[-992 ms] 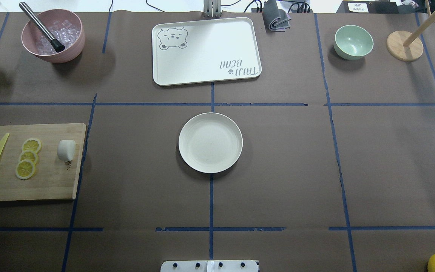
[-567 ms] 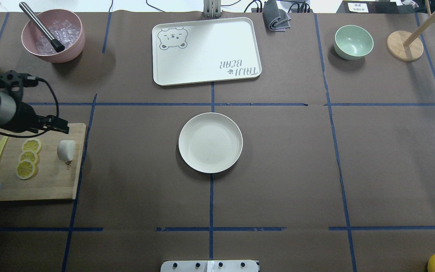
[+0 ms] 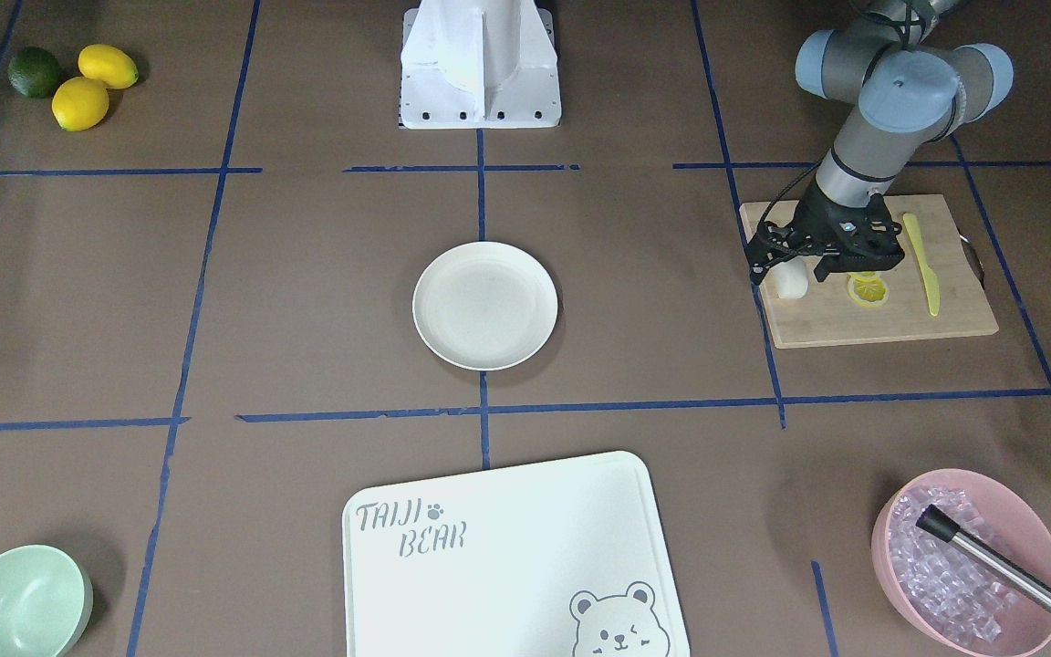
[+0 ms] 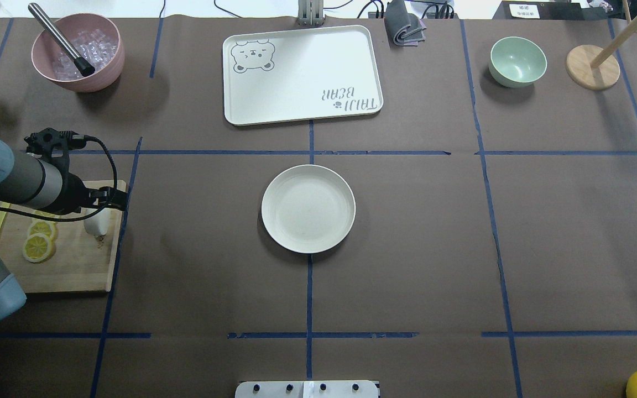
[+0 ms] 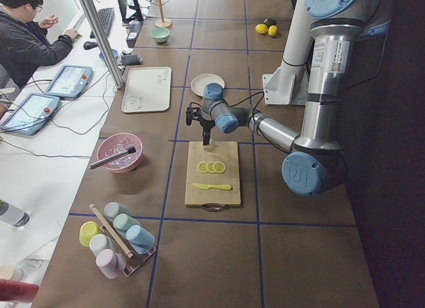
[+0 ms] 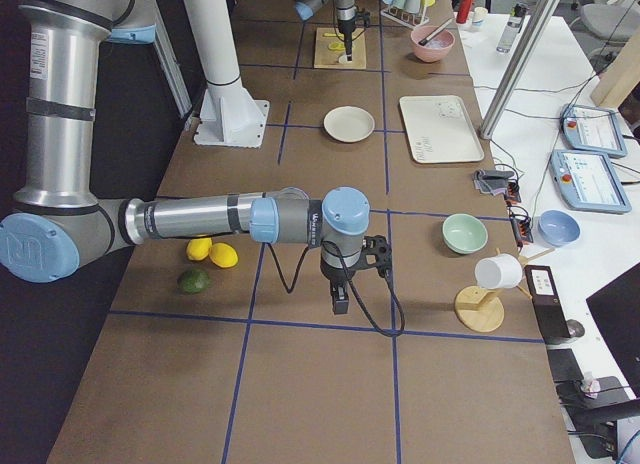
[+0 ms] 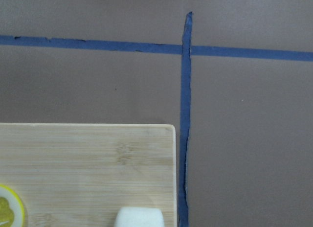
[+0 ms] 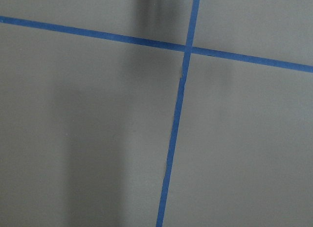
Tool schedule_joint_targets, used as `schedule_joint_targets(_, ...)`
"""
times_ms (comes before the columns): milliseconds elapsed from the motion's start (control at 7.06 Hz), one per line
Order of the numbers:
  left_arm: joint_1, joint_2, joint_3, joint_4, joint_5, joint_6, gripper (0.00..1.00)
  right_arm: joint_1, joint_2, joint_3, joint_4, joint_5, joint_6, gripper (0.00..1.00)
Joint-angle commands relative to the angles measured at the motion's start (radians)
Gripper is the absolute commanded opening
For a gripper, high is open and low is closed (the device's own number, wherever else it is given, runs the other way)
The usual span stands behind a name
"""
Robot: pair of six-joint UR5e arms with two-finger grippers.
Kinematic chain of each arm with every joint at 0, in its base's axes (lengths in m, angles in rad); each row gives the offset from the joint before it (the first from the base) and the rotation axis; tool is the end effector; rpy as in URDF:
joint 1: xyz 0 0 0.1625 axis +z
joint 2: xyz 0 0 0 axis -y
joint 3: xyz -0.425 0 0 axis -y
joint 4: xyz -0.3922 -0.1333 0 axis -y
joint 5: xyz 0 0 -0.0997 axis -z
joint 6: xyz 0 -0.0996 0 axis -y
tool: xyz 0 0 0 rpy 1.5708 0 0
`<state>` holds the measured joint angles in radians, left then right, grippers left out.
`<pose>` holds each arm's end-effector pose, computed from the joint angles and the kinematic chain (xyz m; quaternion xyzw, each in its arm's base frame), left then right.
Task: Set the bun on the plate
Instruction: 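Grasp the white bun with the left gripper and lift it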
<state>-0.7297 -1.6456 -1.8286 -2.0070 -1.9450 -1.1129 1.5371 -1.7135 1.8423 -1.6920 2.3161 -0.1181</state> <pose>0.3369 -0.4313 0.4556 0.0632 0.4019 -0.0543 0.9119 0.0513 -0.4307 0.6052 0.0189 -0.3636 -0.0720 0.9286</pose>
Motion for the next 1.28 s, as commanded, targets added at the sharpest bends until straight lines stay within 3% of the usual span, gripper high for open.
schedule_joint_targets(0, 0.006, 0.022, 0.005, 0.001, -0.006, -0.001, 1.0, 0.0, -0.001, 0.0, 0.0, 0.0, 0.0, 1.0)
schedule_joint_targets(283, 0.009, 0.023, 0.018, 0.001, -0.005, 0.001, 1.0, 0.0, -0.001, 0.0, 0.0, 0.0, 0.0, 1.0)
schedule_joint_targets(425, 0.009, 0.021, 0.028, 0.001, 0.003, 0.002, 0.76, 0.0, -0.001, 0.0, 0.0, 0.0, 0.0, 1.0)
schedule_joint_targets(567, 0.009, 0.023, 0.029, 0.001, 0.001, 0.021, 0.42, 0.0, -0.001, 0.0, 0.0, 0.0, 0.0, 1.0)
schedule_joint_targets(708, 0.009, 0.023, 0.029, 0.001, 0.0, 0.027, 0.29, 0.0, -0.001, 0.0, 0.0, 0.0, 0.0, 1.0)
schedule_joint_targets(992, 0.007, 0.009, 0.005, 0.008, -0.003, 0.027, 0.24, 0.0, -0.001, 0.0, 0.0, 0.0, 0.0, 1.0)
schedule_joint_targets(1133, 0.004, -0.035, -0.026, 0.111, -0.003, 0.025, 0.24, 0.0, -0.001, 0.002, 0.0, 0.002, 0.002, 1.0)
